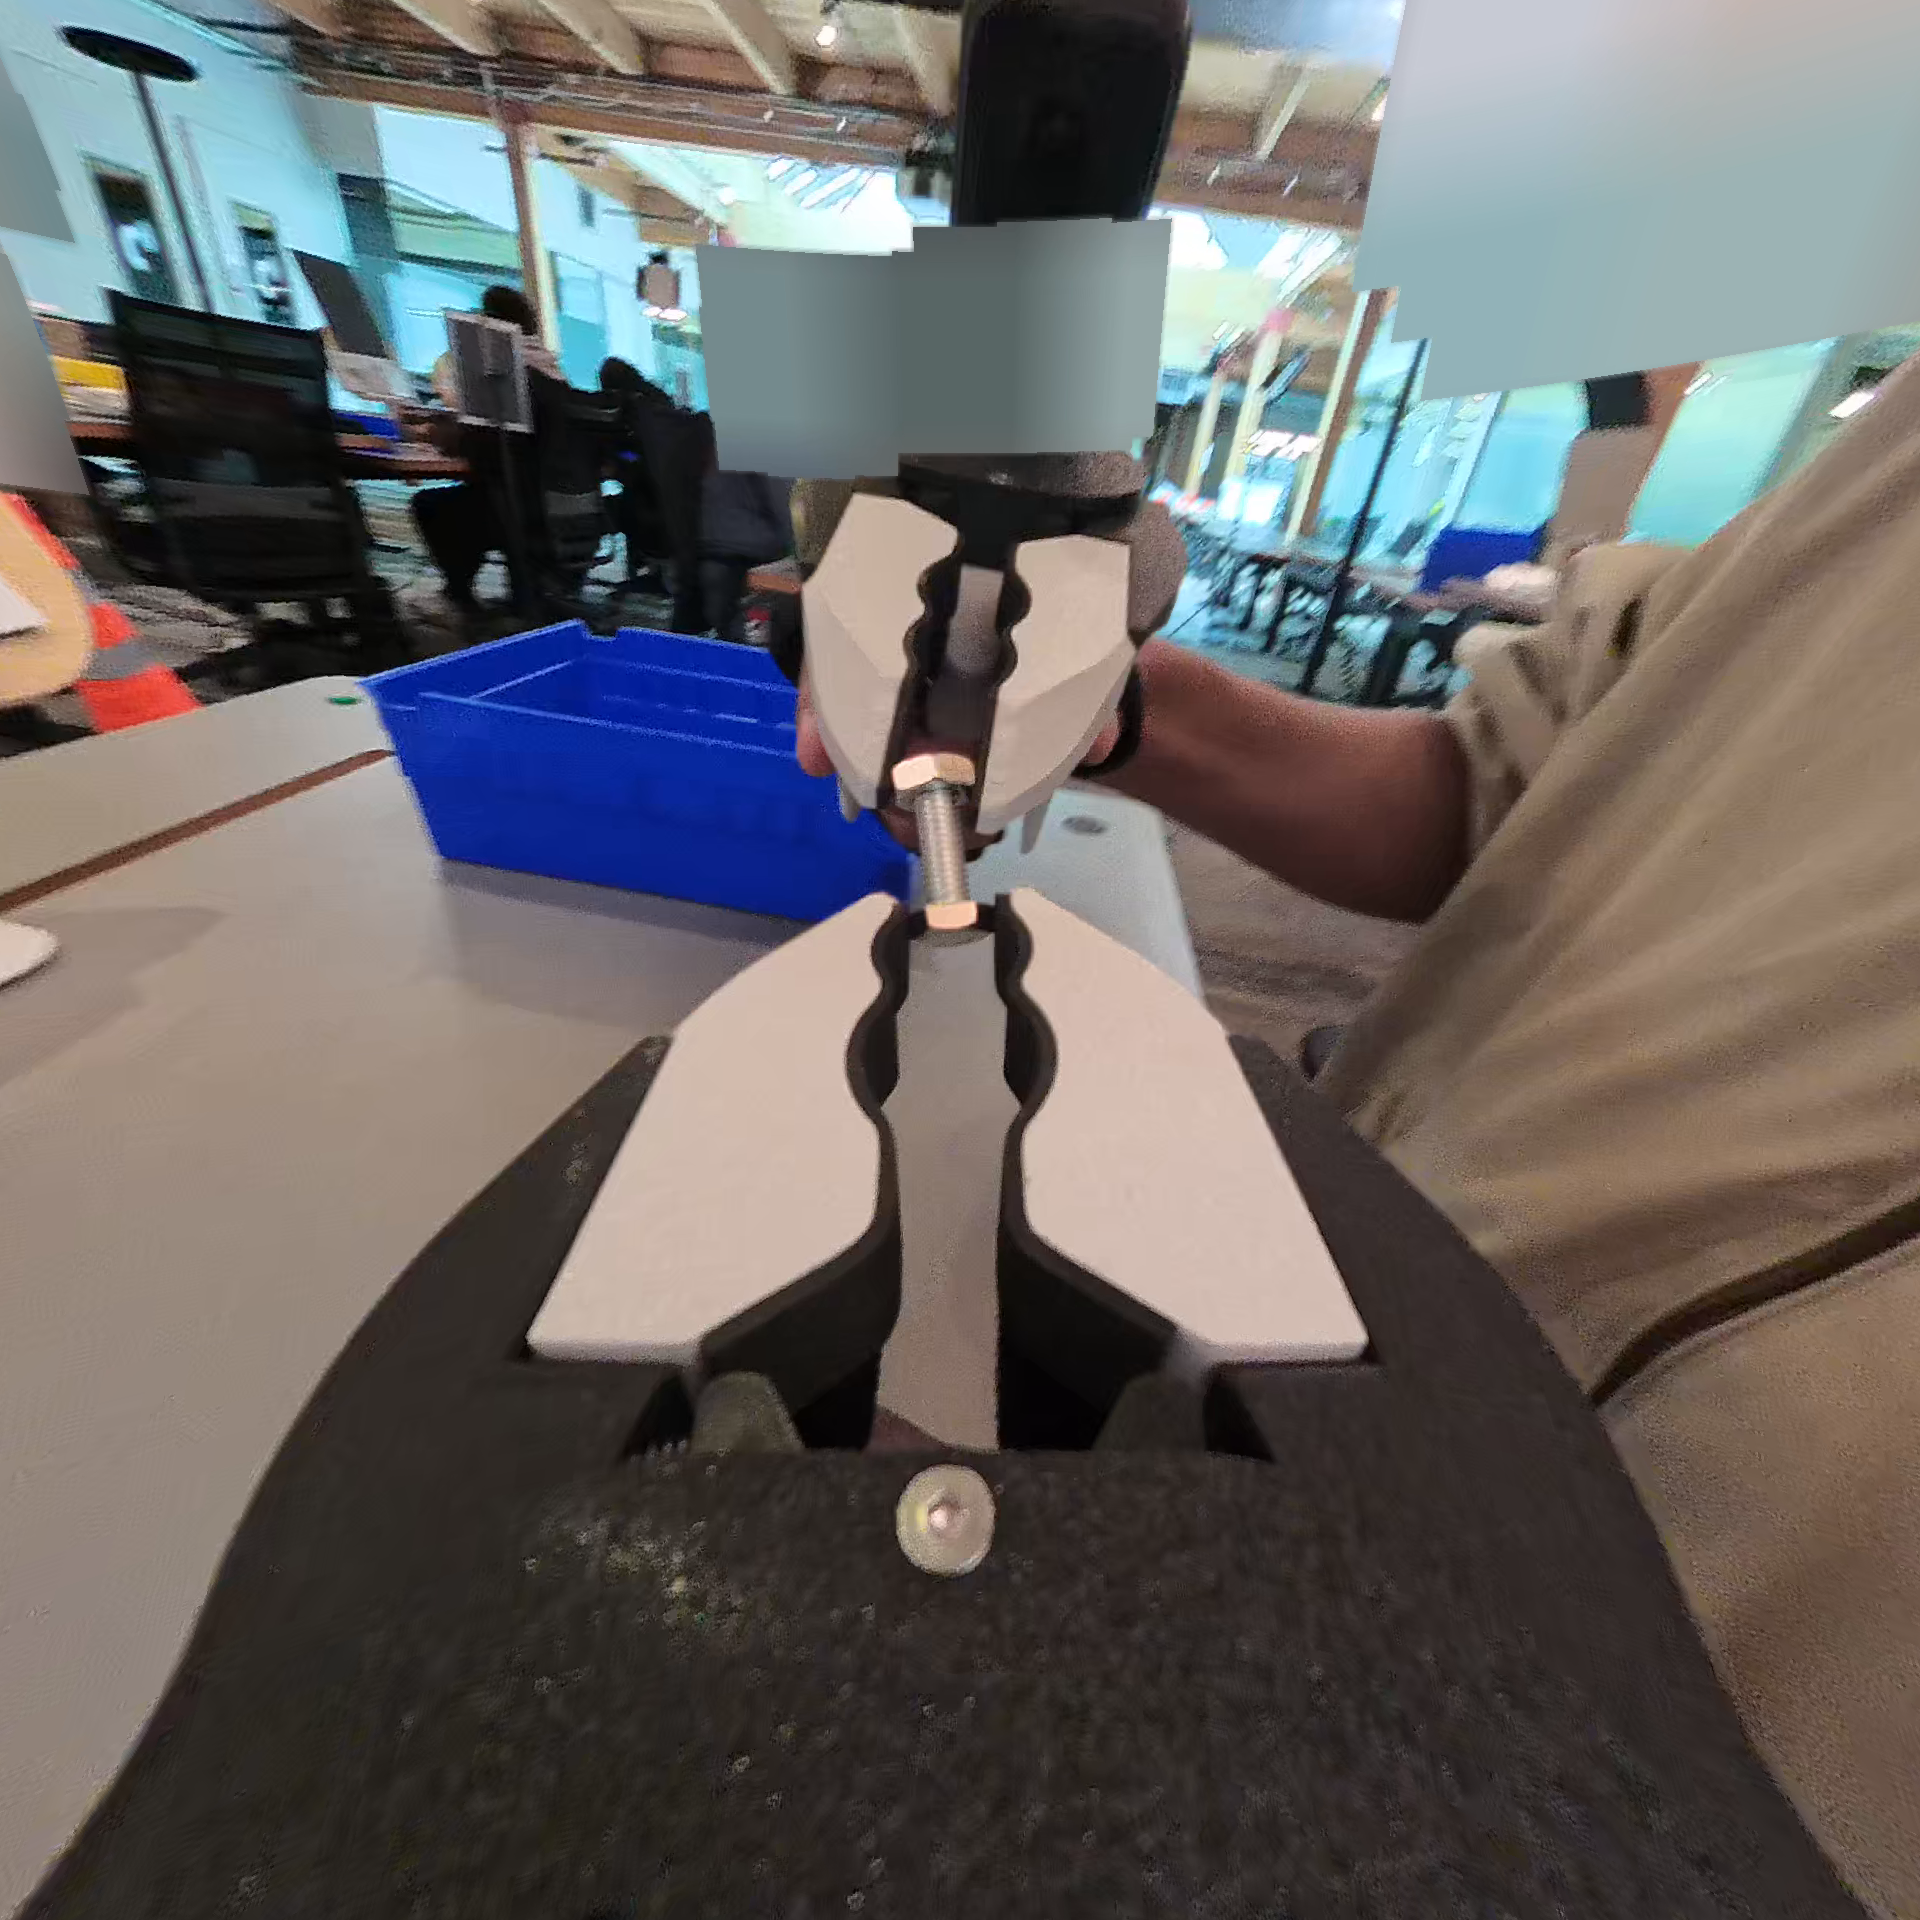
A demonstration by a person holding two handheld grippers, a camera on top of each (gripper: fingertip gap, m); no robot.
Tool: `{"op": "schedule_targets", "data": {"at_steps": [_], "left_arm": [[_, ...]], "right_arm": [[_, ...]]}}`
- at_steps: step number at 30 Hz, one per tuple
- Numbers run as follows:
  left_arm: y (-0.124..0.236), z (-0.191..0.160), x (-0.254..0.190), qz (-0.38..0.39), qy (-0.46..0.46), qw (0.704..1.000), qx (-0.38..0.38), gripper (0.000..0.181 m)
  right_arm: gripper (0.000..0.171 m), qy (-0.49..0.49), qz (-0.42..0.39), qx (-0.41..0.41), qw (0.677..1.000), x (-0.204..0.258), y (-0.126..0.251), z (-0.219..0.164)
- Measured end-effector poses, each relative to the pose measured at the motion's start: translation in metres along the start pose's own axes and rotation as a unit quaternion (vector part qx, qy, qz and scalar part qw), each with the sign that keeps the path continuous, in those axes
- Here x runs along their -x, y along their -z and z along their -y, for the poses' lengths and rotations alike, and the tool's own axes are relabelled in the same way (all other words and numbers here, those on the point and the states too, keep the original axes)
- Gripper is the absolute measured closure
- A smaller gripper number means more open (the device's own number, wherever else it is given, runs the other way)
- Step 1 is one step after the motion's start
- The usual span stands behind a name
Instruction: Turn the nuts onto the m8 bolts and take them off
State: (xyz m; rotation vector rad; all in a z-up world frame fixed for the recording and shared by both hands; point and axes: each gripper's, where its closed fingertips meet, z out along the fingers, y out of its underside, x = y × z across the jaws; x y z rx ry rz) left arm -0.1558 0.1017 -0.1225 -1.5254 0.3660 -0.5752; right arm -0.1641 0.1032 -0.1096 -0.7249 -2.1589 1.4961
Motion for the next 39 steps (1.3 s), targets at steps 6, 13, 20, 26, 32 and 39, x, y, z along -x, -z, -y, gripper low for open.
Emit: {"op": "schedule_targets", "data": {"at_steps": [6,13,20,26,32,39], "left_arm": [[-0.004,-0.009,0.016,0.101,-0.096,0.989,0.054,0.166],[-0.005,-0.015,0.034,0.215,-0.217,0.947,0.102,0.166],[-0.006,-0.017,0.038,0.257,-0.274,0.919,0.121,0.166],[-0.007,-0.011,0.029,0.203,-0.189,0.958,0.074,0.166],[-0.003,0.005,0.017,0.106,-0.044,0.993,-0.003,0.166],[0.000,0.015,0.013,0.057,0.020,0.997,-0.054,0.166]], "right_arm": [[0.157,-0.065,-0.042,0.000,0.997,-0.012,-0.001,-0.011],[0.157,-0.166,-0.095,0.001,0.982,-0.024,-0.003,-0.022],[0.157,-0.262,-0.112,-0.008,0.958,-0.029,-0.003,-0.026],[0.147,-0.224,-0.112,-0.006,0.968,-0.024,0.002,-0.019],[0.143,-0.110,-0.103,-0.048,0.987,-0.014,0.018,-0.006],[0.136,-0.170,-0.046,-0.131,0.976,-0.005,0.011,0.010]]}}
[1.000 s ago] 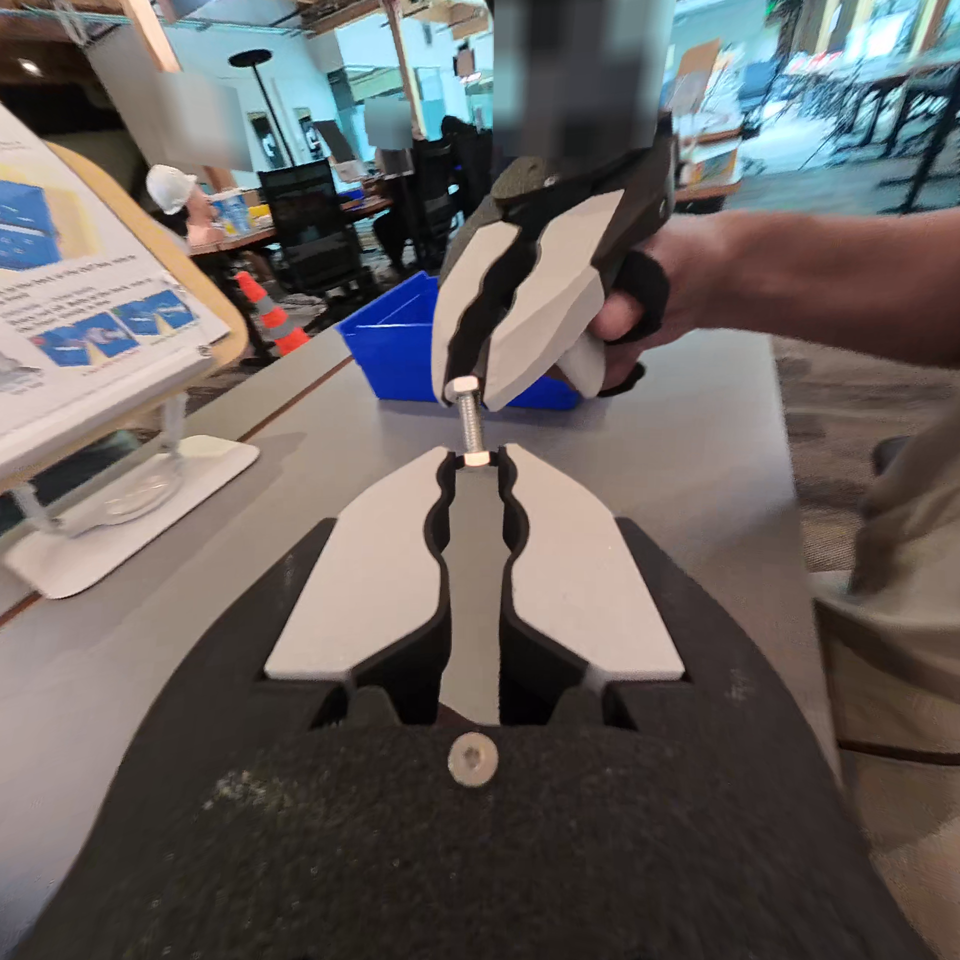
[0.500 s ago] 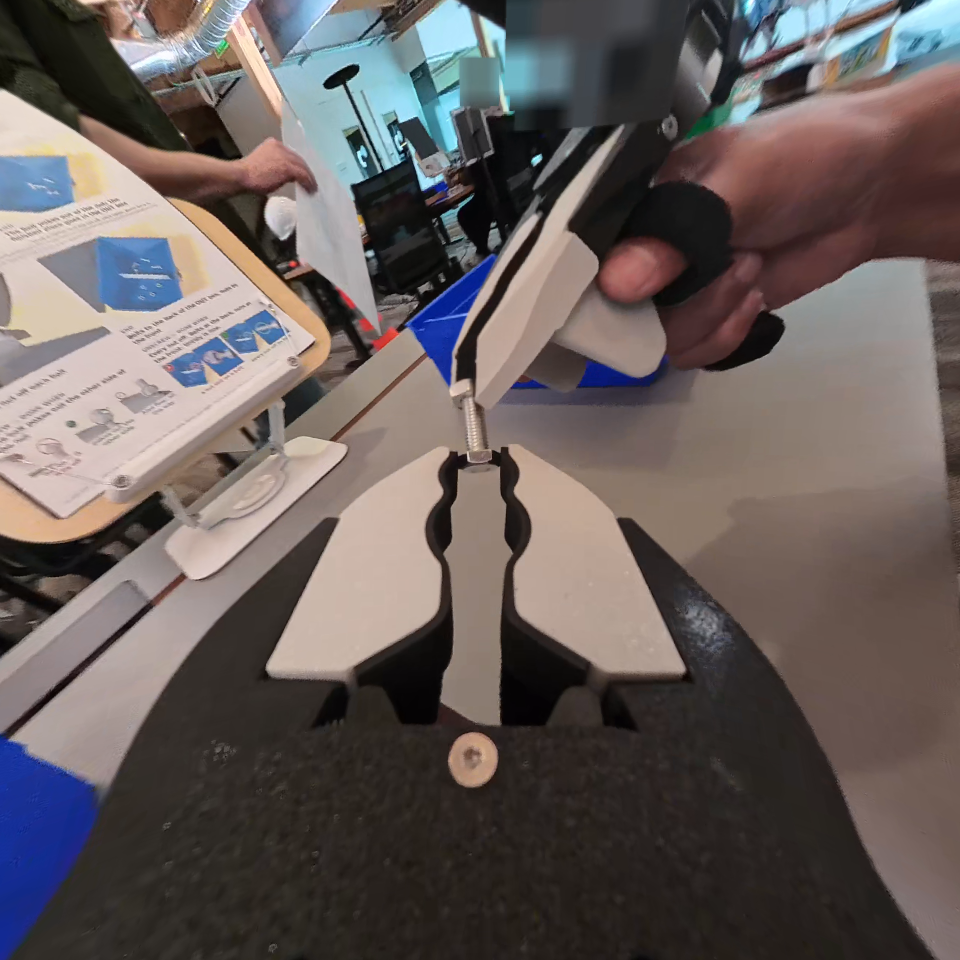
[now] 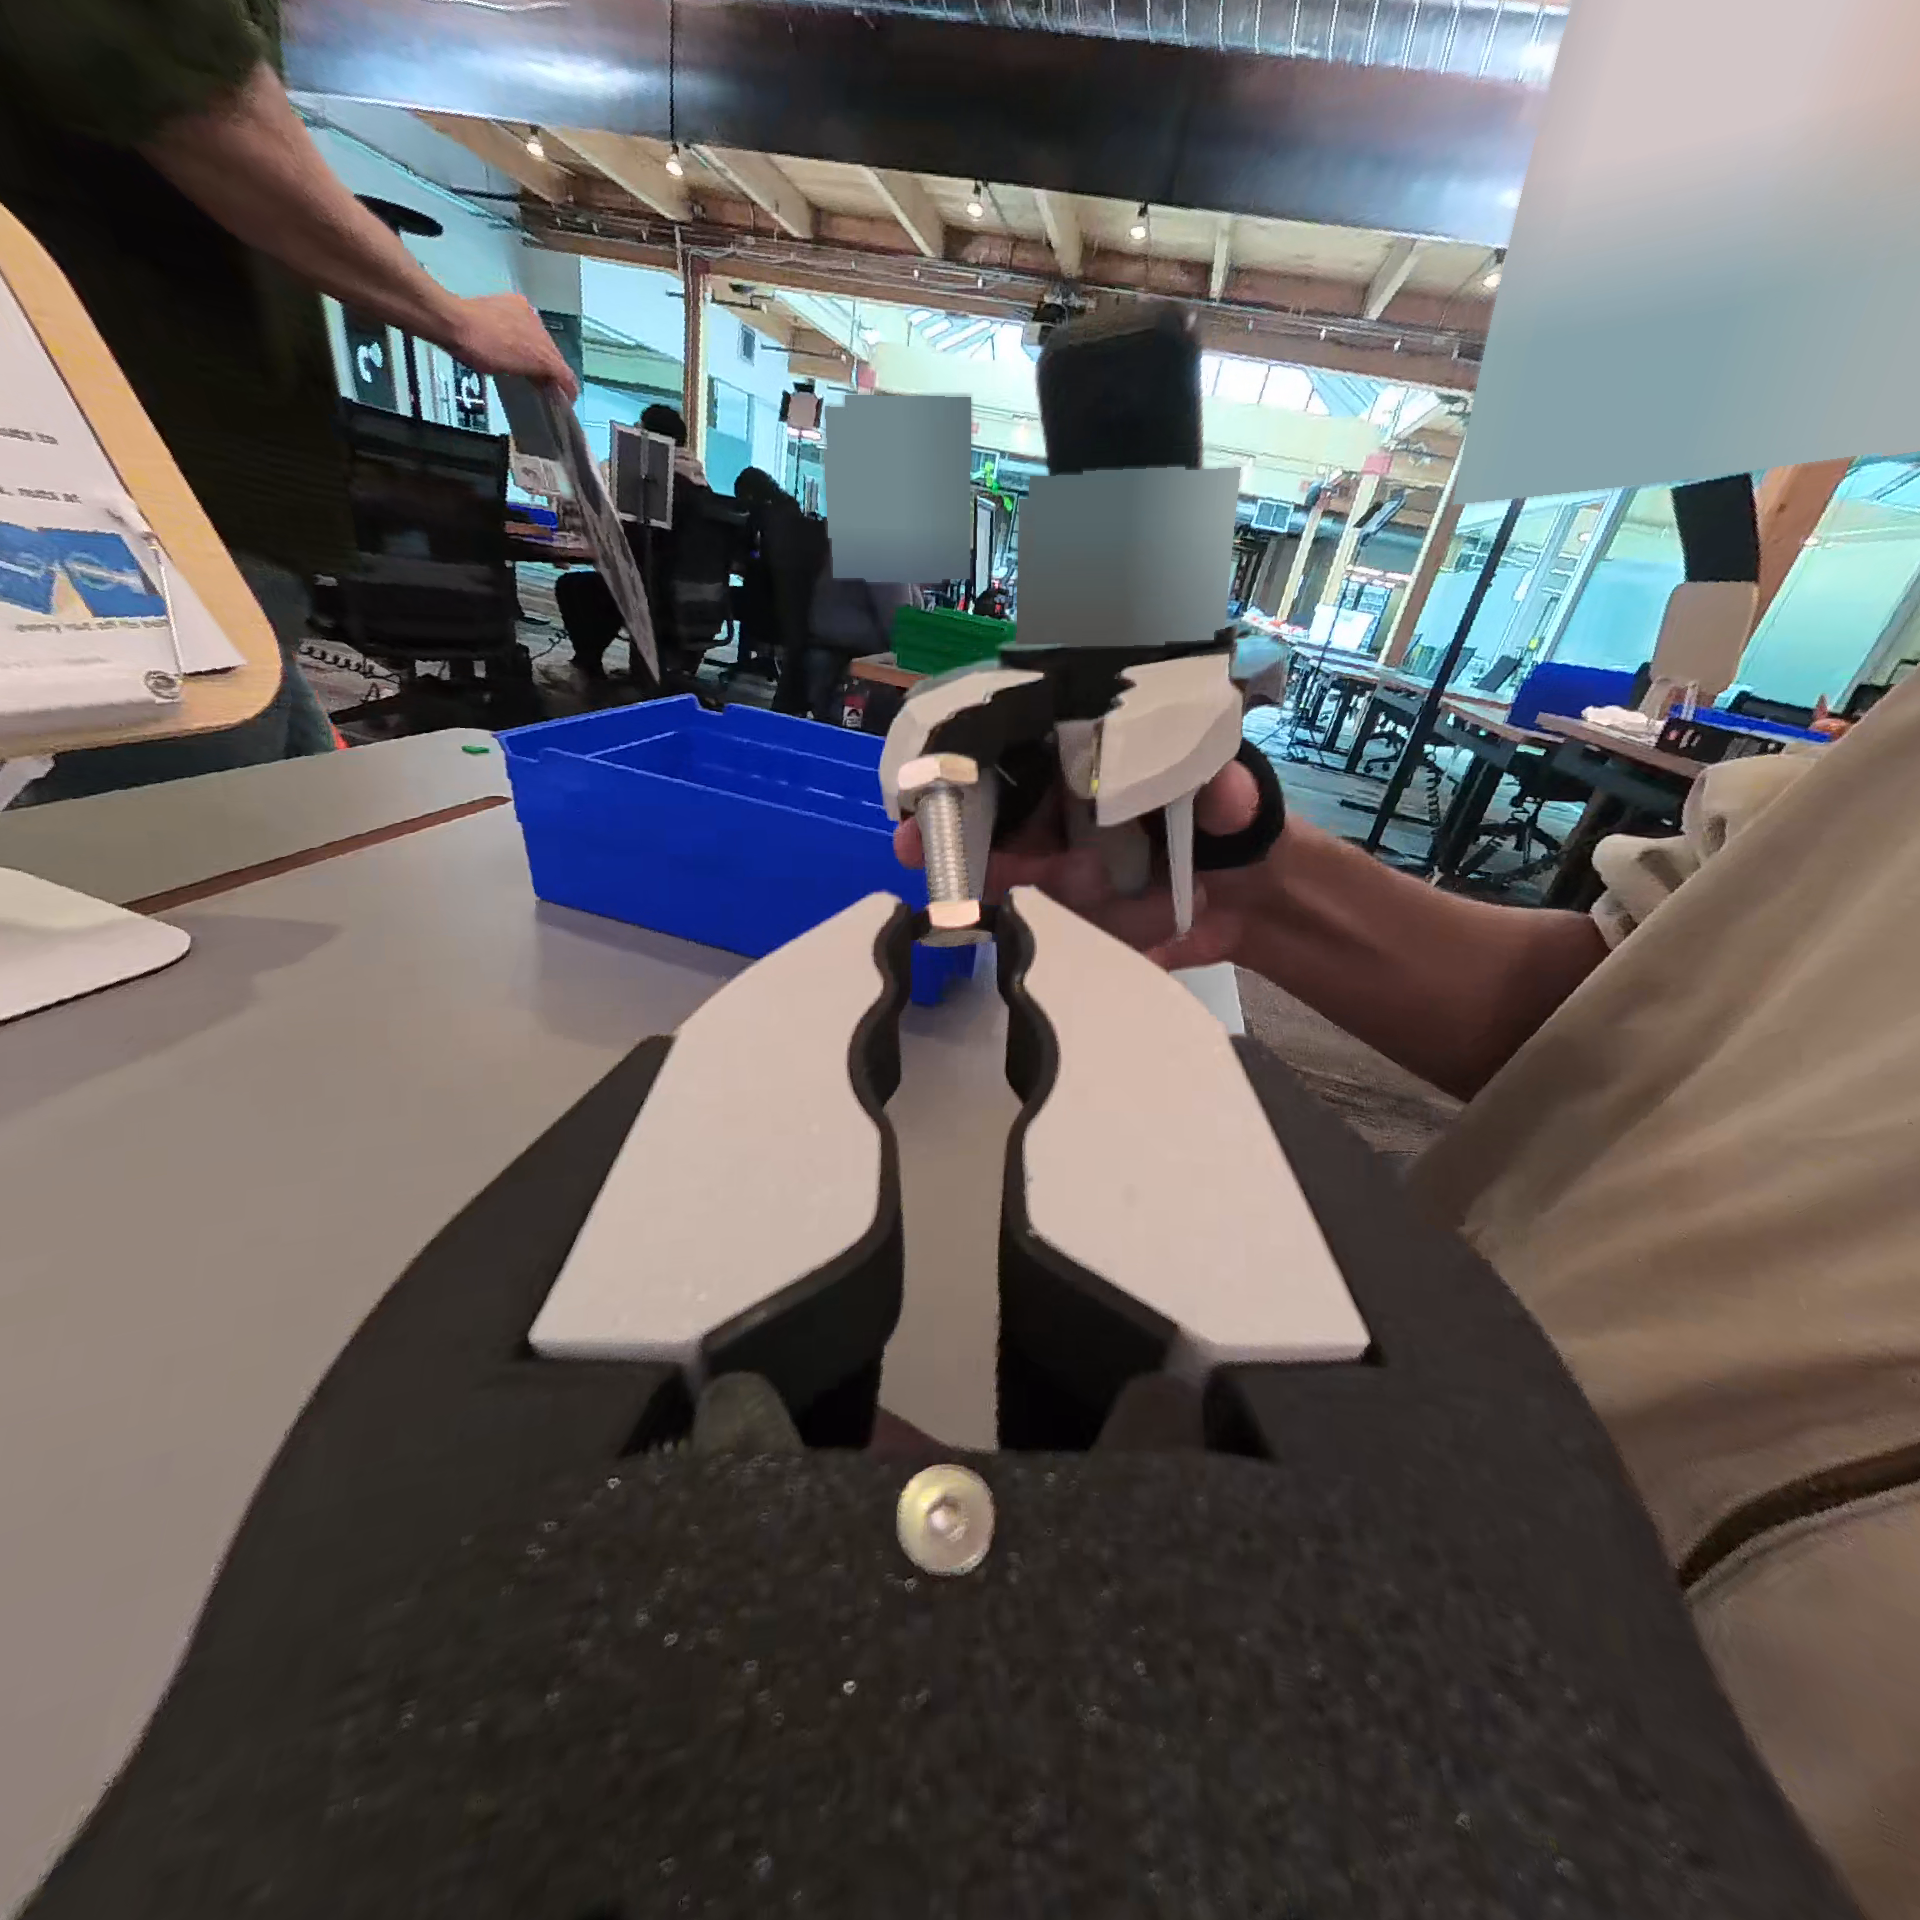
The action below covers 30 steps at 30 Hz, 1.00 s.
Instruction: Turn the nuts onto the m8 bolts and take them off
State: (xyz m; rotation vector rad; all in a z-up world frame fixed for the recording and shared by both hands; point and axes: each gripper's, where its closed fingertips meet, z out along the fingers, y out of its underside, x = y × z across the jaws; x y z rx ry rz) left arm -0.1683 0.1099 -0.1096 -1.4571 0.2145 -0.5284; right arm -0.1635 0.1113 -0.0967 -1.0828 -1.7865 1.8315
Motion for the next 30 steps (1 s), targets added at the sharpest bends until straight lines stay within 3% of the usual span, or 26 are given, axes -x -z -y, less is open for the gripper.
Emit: {"op": "schedule_targets", "data": {"at_steps": [8,30], "left_arm": [[0.000,-0.002,0.002,0.006,-0.001,1.000,0.003,0.166],[0.007,-0.001,0.005,0.010,-0.011,1.000,0.005,0.166]], "right_arm": [[0.142,-0.030,0.038,-0.031,0.998,0.011,0.000,0.006],[0.142,-0.037,0.013,-0.016,0.999,0.000,-0.010,-0.001]]}}
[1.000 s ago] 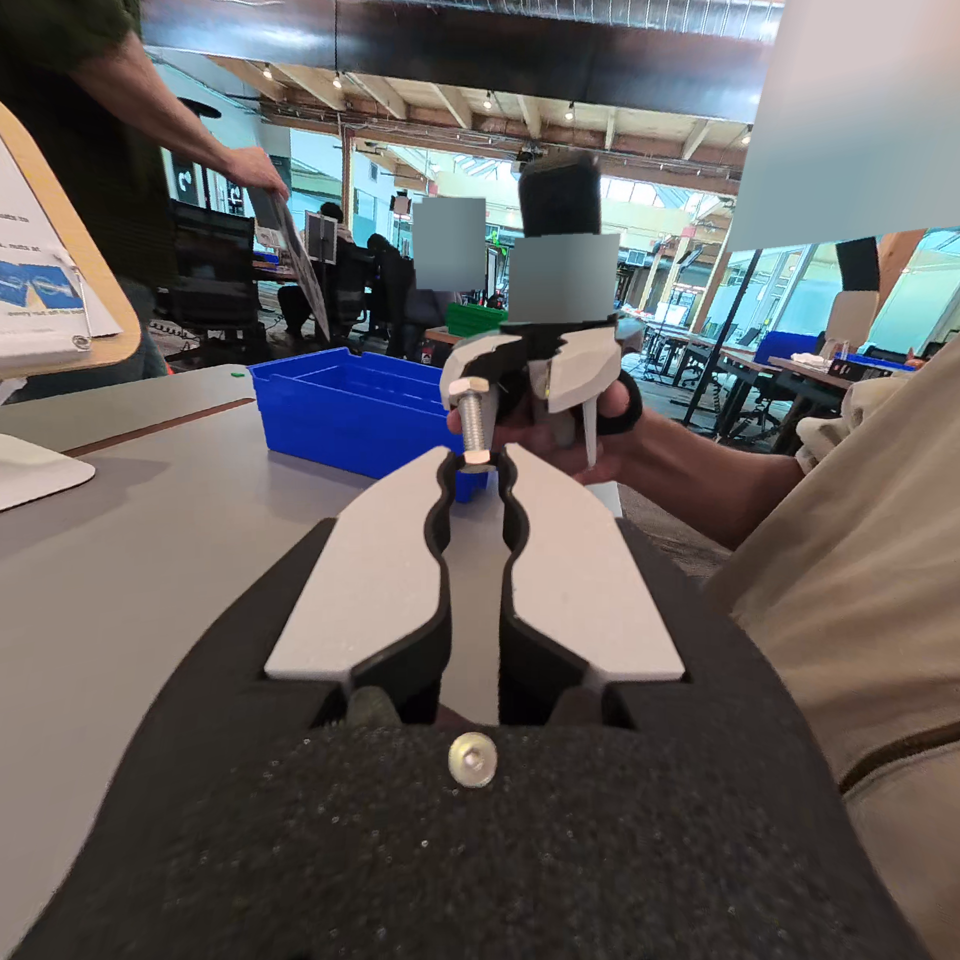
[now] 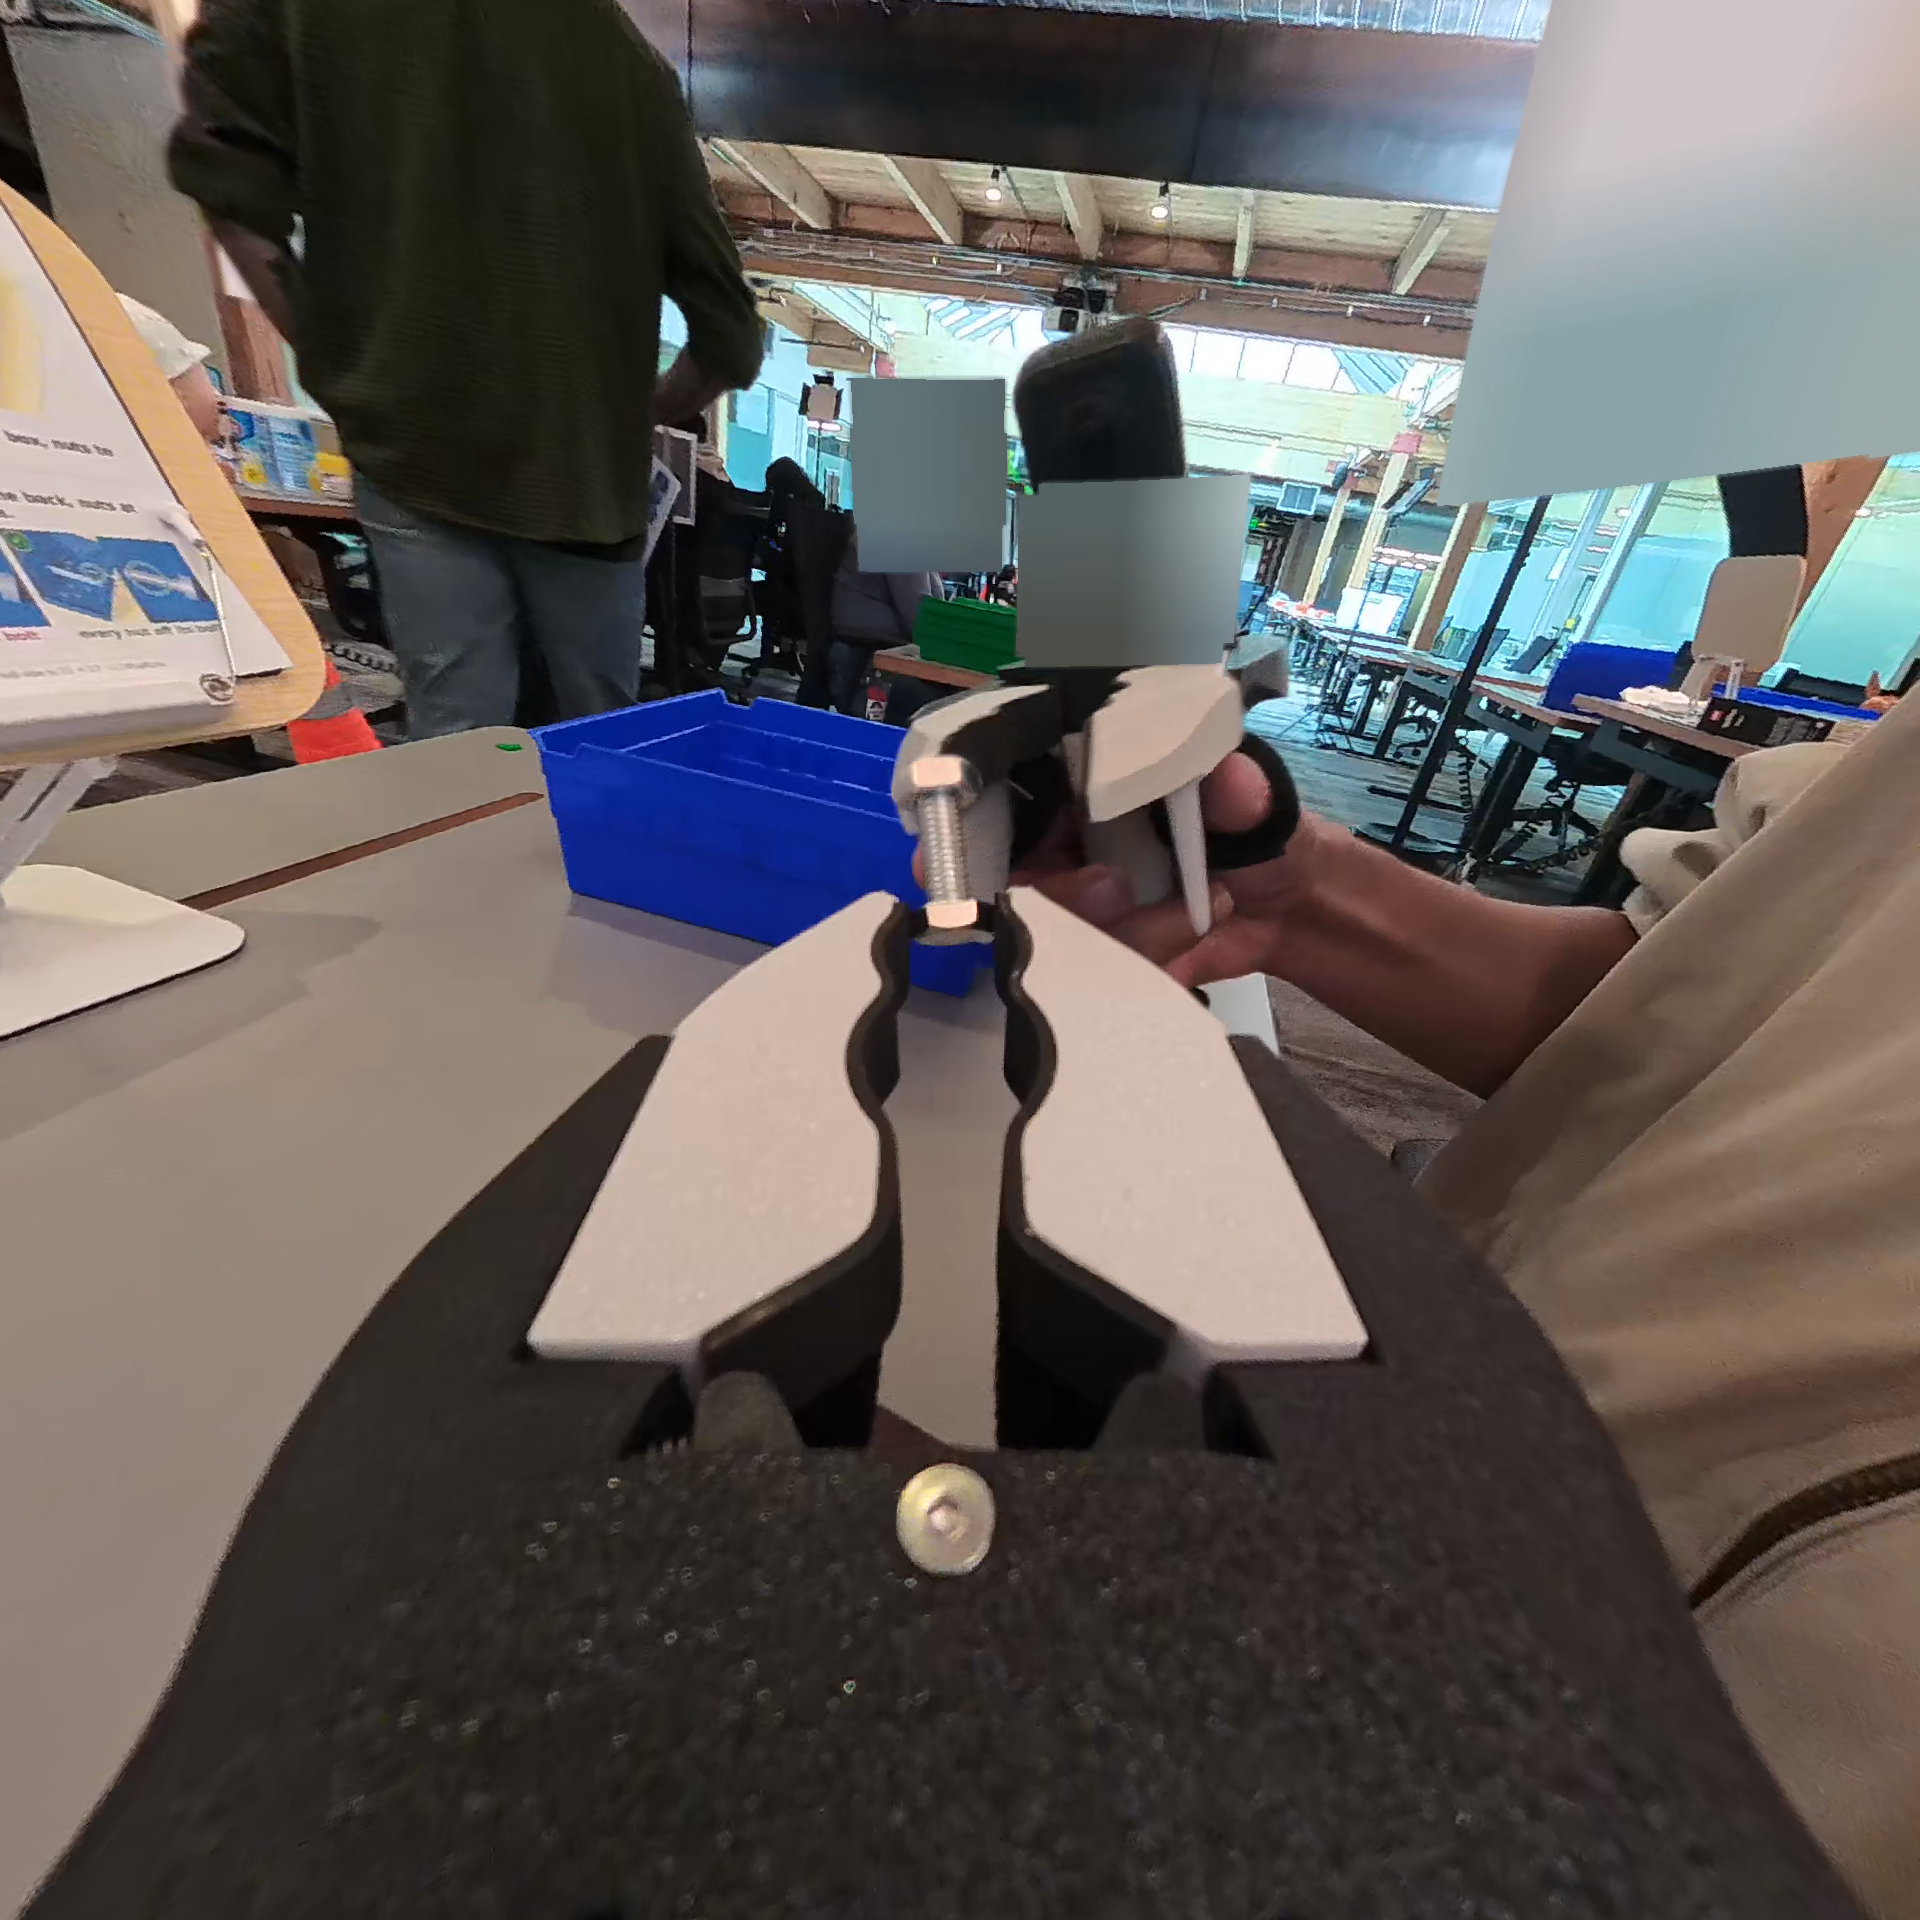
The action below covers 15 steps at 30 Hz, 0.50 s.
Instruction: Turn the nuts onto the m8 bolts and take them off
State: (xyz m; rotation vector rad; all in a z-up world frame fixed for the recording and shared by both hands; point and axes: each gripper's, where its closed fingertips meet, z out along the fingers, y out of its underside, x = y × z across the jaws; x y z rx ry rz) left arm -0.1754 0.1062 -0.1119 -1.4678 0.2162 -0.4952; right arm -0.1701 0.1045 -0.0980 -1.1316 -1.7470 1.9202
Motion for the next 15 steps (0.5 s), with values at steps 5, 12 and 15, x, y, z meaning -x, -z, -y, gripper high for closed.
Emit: {"op": "schedule_targets", "data": {"at_steps": [5,12,15], "left_arm": [[0.001,-0.003,0.006,0.009,0.000,1.000,0.006,0.166],[0.000,0.003,0.000,0.001,-0.002,1.000,-0.006,0.166],[0.000,0.007,-0.002,-0.003,-0.002,1.000,-0.012,0.166]], "right_arm": [[0.142,0.015,0.026,-0.012,0.999,0.020,-0.002,0.007],[0.163,0.018,-0.027,-0.013,0.999,-0.008,0.007,0.004],[0.171,0.036,-0.063,-0.010,0.997,-0.018,0.008,0.005]]}}
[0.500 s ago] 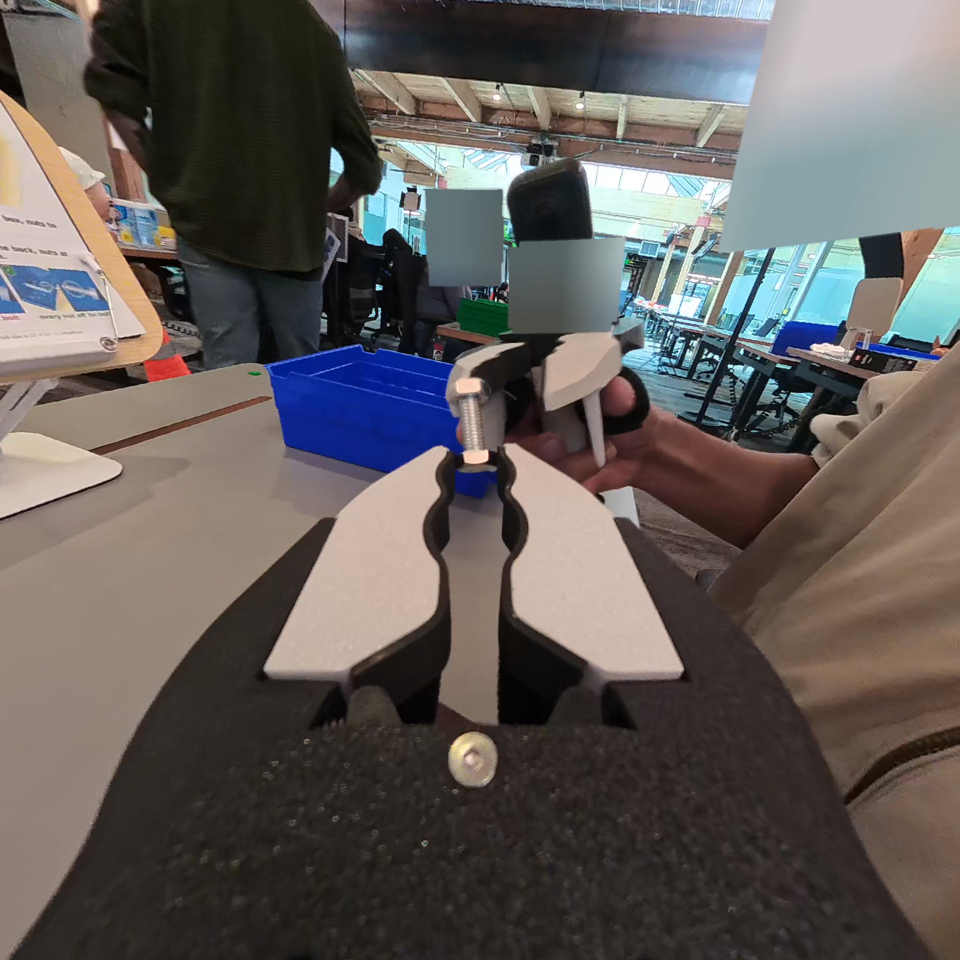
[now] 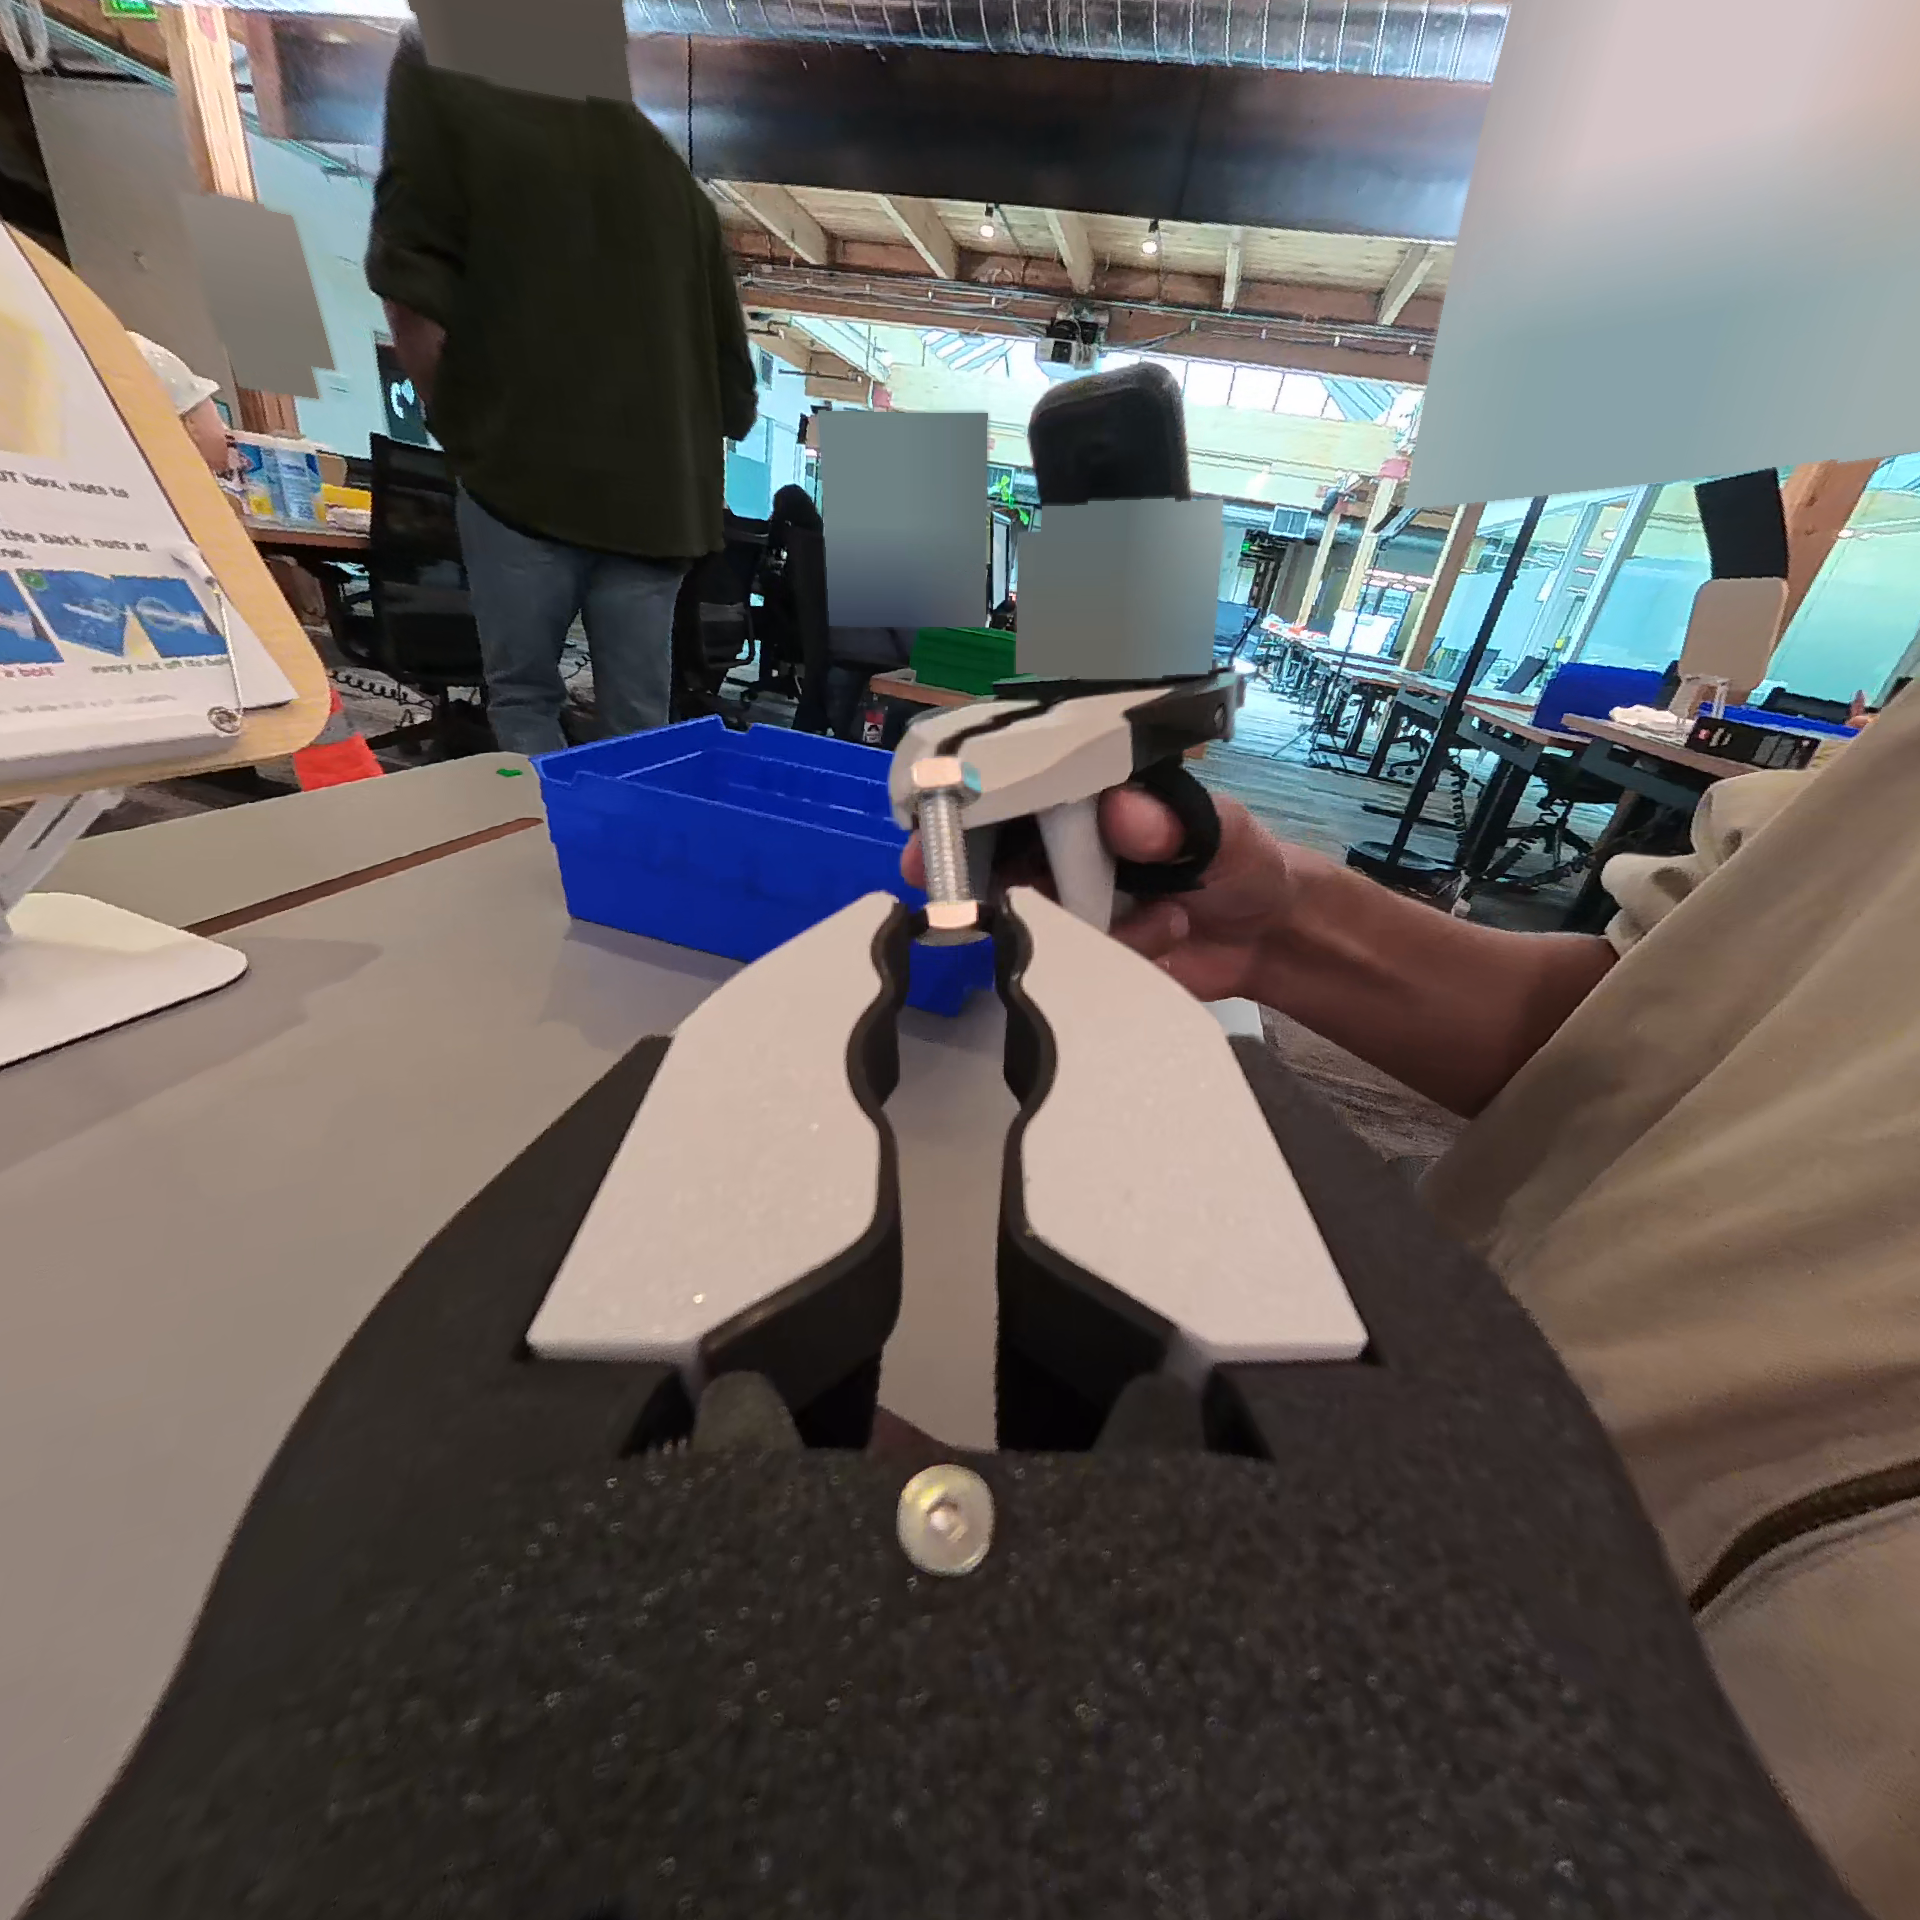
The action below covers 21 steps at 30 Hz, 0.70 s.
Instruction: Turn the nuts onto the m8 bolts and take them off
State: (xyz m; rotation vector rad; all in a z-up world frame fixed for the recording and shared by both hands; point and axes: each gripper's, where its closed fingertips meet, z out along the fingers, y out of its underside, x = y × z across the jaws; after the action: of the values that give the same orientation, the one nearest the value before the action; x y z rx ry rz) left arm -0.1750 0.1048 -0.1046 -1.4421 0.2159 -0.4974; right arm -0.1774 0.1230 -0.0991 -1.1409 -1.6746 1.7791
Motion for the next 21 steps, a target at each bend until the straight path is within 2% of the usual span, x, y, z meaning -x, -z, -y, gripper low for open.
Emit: {"op": "schedule_targets", "data": {"at_steps": [9,15,21], "left_arm": [[0.000,-0.006,0.005,0.009,-0.001,1.000,0.012,0.166],[0.000,-0.003,-0.002,-0.003,0.001,1.000,0.004,0.166],[0.000,-0.007,0.006,0.009,0.004,1.000,0.013,0.166]], "right_arm": [[0.171,0.010,0.031,-0.008,0.999,0.022,-0.006,0.007],[0.171,-0.010,-0.001,0.003,1.000,0.002,-0.005,0.003],[0.171,0.010,0.031,0.004,0.999,0.027,-0.010,0.006]]}}
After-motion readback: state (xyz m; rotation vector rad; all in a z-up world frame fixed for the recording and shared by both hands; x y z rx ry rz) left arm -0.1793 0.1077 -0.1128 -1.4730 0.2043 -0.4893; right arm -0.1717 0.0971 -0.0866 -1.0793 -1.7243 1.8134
